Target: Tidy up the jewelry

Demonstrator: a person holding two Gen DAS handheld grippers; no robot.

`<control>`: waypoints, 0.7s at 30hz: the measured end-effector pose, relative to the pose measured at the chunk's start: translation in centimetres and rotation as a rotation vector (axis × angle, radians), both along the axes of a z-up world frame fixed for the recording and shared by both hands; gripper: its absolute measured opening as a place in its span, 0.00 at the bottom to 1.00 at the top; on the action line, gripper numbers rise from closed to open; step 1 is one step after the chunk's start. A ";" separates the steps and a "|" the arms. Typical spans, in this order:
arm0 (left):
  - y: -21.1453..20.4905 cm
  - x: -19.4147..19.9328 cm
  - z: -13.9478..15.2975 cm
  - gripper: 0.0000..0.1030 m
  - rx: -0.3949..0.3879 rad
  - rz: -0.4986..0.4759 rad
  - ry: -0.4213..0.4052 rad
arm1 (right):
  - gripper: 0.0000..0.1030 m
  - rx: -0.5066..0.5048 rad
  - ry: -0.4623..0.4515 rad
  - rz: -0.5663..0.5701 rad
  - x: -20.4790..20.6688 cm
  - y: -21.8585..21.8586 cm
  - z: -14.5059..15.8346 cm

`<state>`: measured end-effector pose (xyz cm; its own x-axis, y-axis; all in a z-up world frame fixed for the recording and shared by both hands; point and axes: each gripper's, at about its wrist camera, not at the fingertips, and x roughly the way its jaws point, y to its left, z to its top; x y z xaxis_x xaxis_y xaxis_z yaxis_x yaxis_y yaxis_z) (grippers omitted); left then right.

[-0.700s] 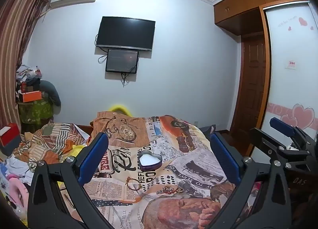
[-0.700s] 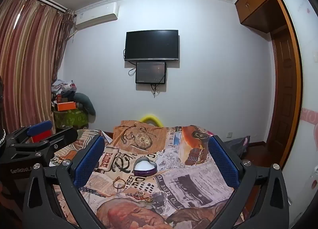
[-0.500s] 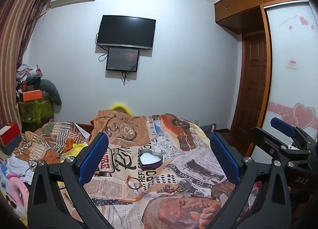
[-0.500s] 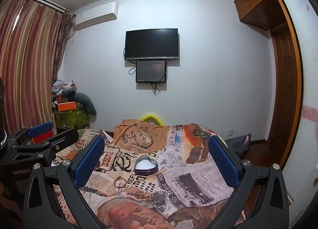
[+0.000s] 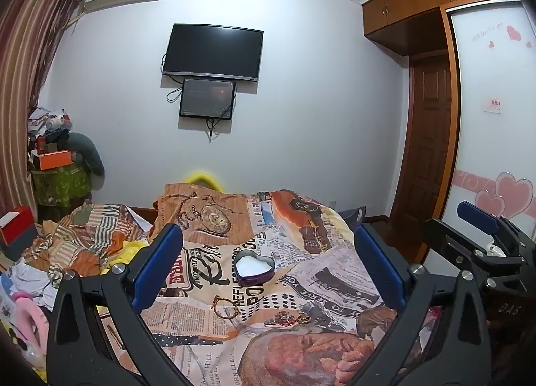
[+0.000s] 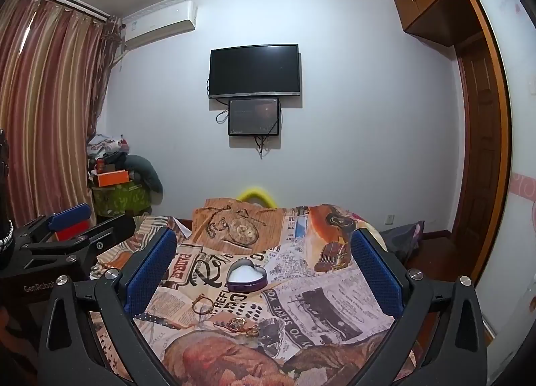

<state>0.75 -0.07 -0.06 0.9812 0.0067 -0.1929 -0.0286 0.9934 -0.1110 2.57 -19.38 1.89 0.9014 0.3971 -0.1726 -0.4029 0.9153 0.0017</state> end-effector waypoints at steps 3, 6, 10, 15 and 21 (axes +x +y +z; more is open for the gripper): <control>0.1 0.1 -0.1 1.00 0.000 -0.003 0.005 | 1.00 0.001 0.003 0.000 0.1 0.0 0.0; 0.2 0.3 -0.1 1.00 0.000 -0.004 0.007 | 1.00 0.002 0.005 -0.001 0.1 -0.1 0.1; -0.1 0.3 -0.2 1.00 -0.001 -0.007 0.009 | 1.00 0.004 0.010 -0.002 0.2 -0.3 0.1; 0.0 0.4 -0.3 1.00 -0.003 -0.006 0.014 | 1.00 0.004 0.013 -0.003 0.2 -0.4 0.1; -0.3 0.6 -0.3 1.00 -0.001 -0.007 0.017 | 1.00 0.004 0.013 -0.003 0.3 -0.4 0.1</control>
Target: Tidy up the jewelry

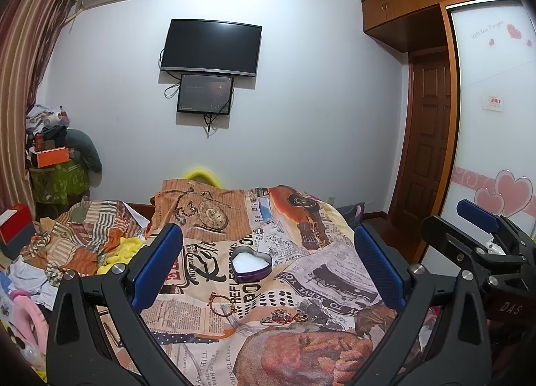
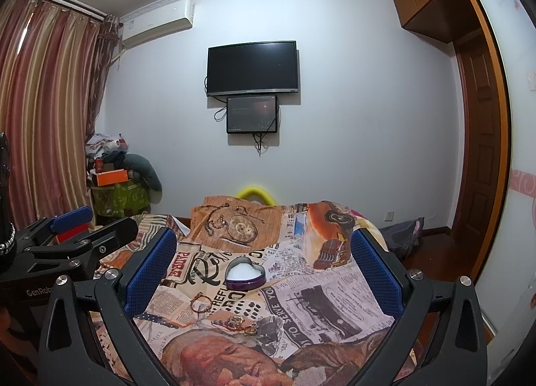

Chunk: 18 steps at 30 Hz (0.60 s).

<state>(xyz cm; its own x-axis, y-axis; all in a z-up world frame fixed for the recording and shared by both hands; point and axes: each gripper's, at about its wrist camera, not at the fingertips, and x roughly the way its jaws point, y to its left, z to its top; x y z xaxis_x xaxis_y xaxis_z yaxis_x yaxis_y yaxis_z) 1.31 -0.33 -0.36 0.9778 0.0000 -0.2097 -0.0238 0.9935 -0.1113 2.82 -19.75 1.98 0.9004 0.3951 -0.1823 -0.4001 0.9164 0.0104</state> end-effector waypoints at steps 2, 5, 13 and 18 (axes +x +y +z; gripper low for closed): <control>0.0 0.0 0.0 1.00 -0.003 -0.005 0.003 | 1.00 -0.001 0.001 0.001 0.0 0.0 0.0; 0.1 0.0 0.0 1.00 -0.003 -0.003 0.003 | 1.00 0.000 0.001 0.002 0.0 0.0 -0.1; -0.2 0.2 -0.2 1.00 -0.001 -0.002 0.006 | 1.00 0.001 0.002 0.001 0.0 0.0 0.0; -0.3 0.4 -0.3 1.00 0.000 -0.002 0.009 | 1.00 0.001 0.004 0.000 0.1 0.0 0.0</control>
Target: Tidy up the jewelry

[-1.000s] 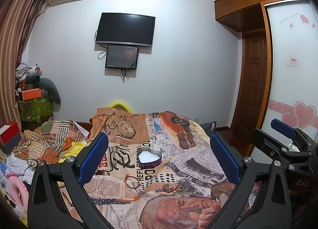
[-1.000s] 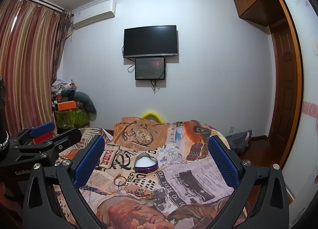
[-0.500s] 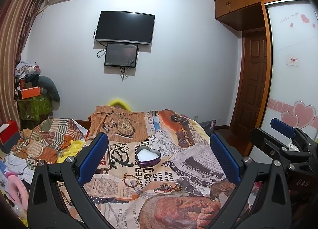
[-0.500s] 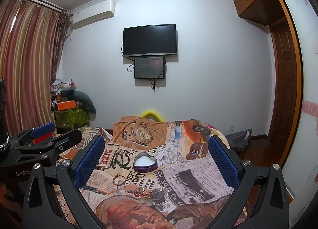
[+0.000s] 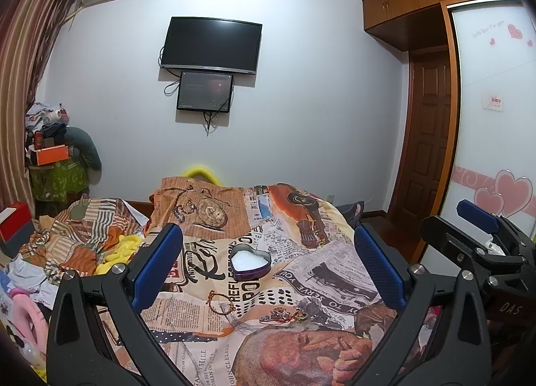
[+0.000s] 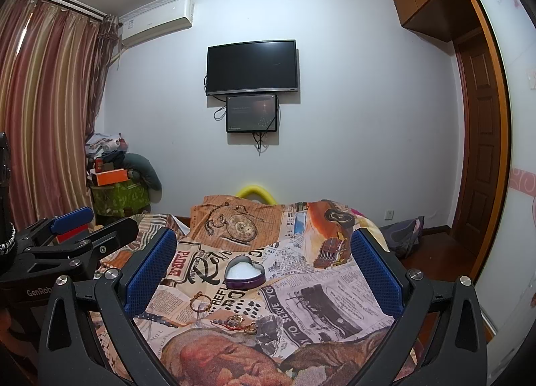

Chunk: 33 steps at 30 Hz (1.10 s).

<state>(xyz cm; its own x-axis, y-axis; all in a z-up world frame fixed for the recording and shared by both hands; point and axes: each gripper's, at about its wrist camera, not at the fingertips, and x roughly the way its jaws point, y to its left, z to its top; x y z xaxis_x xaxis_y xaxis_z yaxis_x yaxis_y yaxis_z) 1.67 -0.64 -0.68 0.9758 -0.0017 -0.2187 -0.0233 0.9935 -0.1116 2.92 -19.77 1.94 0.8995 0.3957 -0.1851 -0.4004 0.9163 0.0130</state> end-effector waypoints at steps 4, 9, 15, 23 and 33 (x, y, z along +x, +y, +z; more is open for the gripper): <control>-0.1 0.1 0.0 1.00 0.000 0.000 0.000 | 1.00 0.000 0.001 0.000 0.0 0.0 -0.1; -0.1 0.2 -0.1 1.00 -0.001 -0.002 0.004 | 1.00 0.000 0.002 0.001 0.0 -0.1 -0.1; -0.1 0.4 -0.2 1.00 -0.003 -0.003 0.007 | 1.00 -0.002 0.009 0.002 0.2 0.0 -0.5; 0.5 1.4 -0.9 1.00 -0.012 0.003 0.026 | 1.00 -0.009 0.038 0.002 1.1 0.4 -1.2; 2.3 4.6 -3.3 1.00 -0.012 0.029 0.123 | 1.00 -0.044 0.154 -0.014 4.5 0.7 -3.9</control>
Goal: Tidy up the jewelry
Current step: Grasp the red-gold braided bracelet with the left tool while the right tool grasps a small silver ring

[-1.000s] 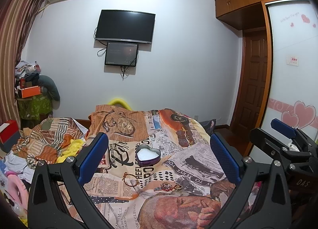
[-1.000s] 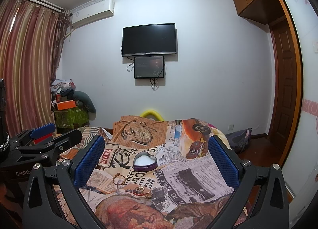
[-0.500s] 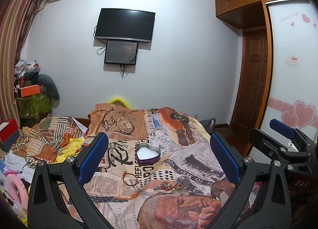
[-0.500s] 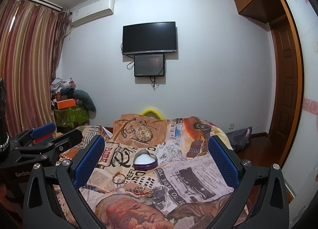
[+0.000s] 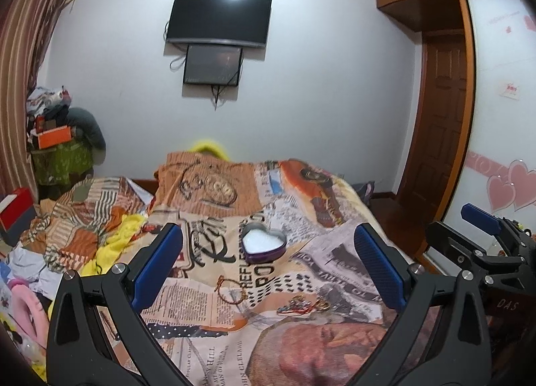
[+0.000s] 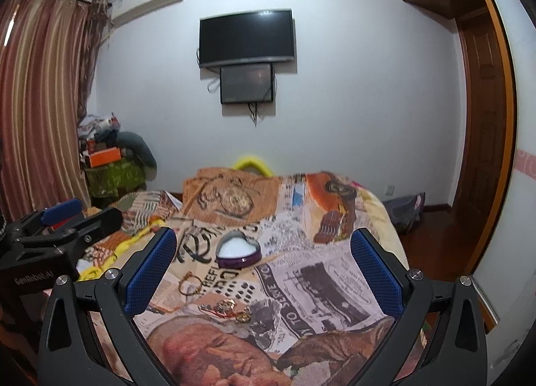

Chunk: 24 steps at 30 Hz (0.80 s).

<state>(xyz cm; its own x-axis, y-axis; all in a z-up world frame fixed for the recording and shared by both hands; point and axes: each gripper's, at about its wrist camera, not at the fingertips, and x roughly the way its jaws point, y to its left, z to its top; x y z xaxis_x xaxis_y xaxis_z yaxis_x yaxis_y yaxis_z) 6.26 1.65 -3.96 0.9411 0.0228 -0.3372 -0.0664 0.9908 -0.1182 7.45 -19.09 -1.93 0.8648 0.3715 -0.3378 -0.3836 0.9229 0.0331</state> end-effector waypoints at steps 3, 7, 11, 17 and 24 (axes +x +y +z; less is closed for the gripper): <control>1.0 1.6 -1.6 1.00 0.006 0.030 0.060 | 1.00 -0.022 0.056 -0.009 1.5 -0.1 -1.4; 2.3 3.5 -4.2 1.00 0.032 0.067 0.150 | 1.00 -0.054 0.140 -0.005 3.2 -0.1 -3.4; 3.8 5.5 -7.7 0.98 0.029 0.084 0.261 | 1.00 -0.109 0.227 0.008 4.6 0.3 -5.7; 4.9 7.8 -12.4 0.82 0.007 0.057 0.405 | 0.78 -0.159 0.362 0.088 6.1 1.2 -8.6; 5.6 10.1 -14.7 0.66 -0.040 -0.004 0.479 | 0.51 -0.175 0.429 0.181 7.5 2.4 -10.0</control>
<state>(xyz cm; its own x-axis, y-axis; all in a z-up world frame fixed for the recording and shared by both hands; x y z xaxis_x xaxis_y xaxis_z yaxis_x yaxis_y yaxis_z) 16.39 7.21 -18.67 0.6797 -0.0023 -0.7335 -0.1191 0.9864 -0.1135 14.90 -16.74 -11.94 0.5610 0.4086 -0.7199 -0.5241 0.8485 0.0731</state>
